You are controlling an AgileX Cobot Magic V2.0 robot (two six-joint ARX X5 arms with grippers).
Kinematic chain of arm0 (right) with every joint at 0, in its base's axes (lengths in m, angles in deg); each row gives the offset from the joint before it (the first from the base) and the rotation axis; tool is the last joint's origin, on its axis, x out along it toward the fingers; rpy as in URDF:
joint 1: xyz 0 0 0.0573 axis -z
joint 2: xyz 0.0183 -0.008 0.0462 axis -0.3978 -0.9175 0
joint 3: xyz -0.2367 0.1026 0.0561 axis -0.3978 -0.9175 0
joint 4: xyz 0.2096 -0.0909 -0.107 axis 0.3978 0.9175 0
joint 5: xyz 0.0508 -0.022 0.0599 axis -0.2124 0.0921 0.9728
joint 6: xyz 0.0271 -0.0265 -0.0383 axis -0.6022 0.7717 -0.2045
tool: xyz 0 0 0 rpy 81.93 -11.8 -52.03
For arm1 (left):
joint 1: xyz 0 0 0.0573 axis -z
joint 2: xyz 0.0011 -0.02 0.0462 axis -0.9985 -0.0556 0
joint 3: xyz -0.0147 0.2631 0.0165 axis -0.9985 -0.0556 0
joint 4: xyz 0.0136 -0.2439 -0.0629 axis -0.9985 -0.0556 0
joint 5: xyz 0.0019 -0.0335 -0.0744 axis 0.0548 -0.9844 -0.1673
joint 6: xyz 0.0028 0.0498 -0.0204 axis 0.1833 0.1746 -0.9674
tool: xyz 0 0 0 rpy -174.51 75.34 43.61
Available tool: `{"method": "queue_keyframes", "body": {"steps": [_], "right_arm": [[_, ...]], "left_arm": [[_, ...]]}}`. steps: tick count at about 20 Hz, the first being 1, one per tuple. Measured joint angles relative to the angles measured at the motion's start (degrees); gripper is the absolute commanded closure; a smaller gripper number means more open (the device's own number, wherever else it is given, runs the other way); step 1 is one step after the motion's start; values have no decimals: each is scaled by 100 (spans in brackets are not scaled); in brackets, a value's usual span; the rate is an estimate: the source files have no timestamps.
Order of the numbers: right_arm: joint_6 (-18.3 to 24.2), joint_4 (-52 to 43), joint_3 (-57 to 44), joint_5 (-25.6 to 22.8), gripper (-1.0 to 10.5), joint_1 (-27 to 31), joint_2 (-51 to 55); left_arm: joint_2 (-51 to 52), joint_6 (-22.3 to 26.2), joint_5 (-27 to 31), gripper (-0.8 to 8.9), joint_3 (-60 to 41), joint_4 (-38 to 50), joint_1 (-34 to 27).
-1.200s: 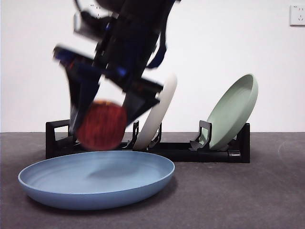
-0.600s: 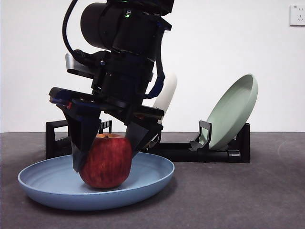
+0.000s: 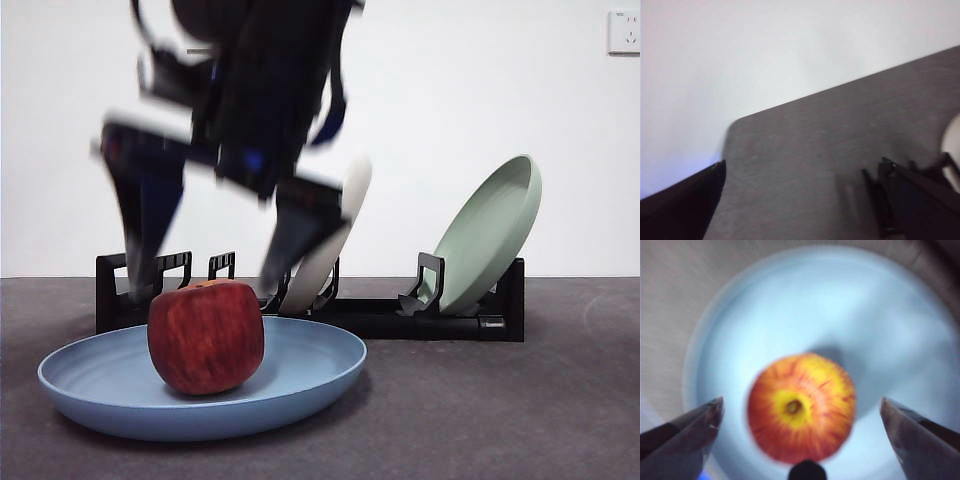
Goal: Take the blue plate from the plate rack,put the plate on the table,take the apple from the table,put the apple in the plate
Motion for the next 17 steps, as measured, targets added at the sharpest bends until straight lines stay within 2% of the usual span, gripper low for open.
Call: {"method": "queue_keyframes", "body": {"steps": [3, 5, 8, 10, 11, 13, 14, 15, 17], "right_arm": [[31, 81, 72, -422, 348, 0, 820], [107, 284, 90, -798, 348, 31, 1410], [129, 651, 90, -874, 352, 192, 2267], [129, 824, 90, -874, 357, 356, 2806], [129, 872, 90, -874, 408, 444, 3027], [129, 1049, 92, -874, 686, 675, 3434], [129, 1196, 92, -874, 854, 802, 3580], [153, 1388, 92, -876, 964, 933, 3687], [232, 1641, 92, -874, 956, 1117, 3755]], "left_arm": [[0, 15, -791, 281, 0, -140, -2], [0, 138, -1622, 281, 0, -297, -2], [-4, 553, -2948, 283, 0, -614, -2], [-22, 741, -3508, 322, 0, -850, -2], [-35, 778, -3674, 421, 0, -925, -4], [-59, 824, -3936, 740, 0, -988, -9], [-66, 839, -4079, 828, 0, -988, -9], [-66, 841, -4269, 822, 0, -984, -11], [-66, 846, -4546, 822, 0, -938, -11]]}}
